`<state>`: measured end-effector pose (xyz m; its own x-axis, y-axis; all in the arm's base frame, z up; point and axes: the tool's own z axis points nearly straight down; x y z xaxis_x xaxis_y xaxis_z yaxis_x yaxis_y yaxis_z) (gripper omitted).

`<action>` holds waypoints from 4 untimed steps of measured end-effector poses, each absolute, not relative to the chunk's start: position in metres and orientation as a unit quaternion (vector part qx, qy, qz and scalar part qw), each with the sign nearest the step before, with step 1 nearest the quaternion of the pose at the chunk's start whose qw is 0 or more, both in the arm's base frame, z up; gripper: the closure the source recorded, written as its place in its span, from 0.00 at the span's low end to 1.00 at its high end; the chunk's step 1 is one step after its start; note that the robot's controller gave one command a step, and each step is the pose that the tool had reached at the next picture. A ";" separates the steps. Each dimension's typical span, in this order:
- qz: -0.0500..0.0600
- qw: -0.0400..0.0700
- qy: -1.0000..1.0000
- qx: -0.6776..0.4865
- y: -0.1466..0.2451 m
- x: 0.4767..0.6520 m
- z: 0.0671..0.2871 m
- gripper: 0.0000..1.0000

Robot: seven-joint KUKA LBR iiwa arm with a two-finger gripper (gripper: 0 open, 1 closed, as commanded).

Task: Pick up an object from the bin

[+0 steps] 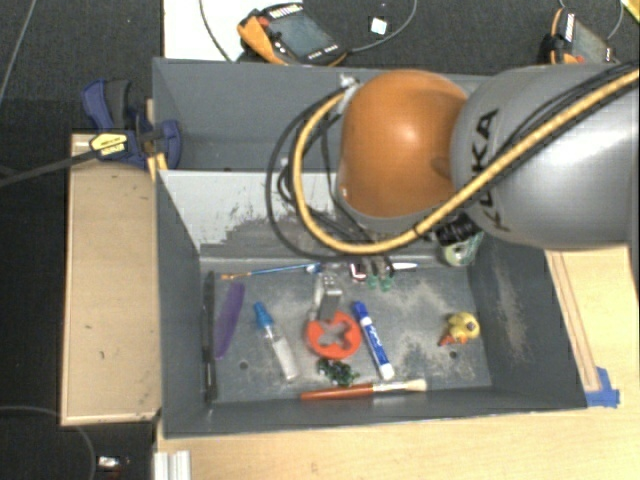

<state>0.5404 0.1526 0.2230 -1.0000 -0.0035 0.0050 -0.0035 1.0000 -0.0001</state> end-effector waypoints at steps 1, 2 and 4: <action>-0.001 -0.001 -1.000 -0.002 0.152 0.542 0.228 0.00; -0.001 -0.002 -1.000 -0.024 0.080 0.502 0.089 0.00; -0.001 0.001 -1.000 -0.030 0.102 0.532 0.098 0.00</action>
Offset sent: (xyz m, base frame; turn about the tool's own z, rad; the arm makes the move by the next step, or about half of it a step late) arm -0.0450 -0.0823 -0.1530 0.0569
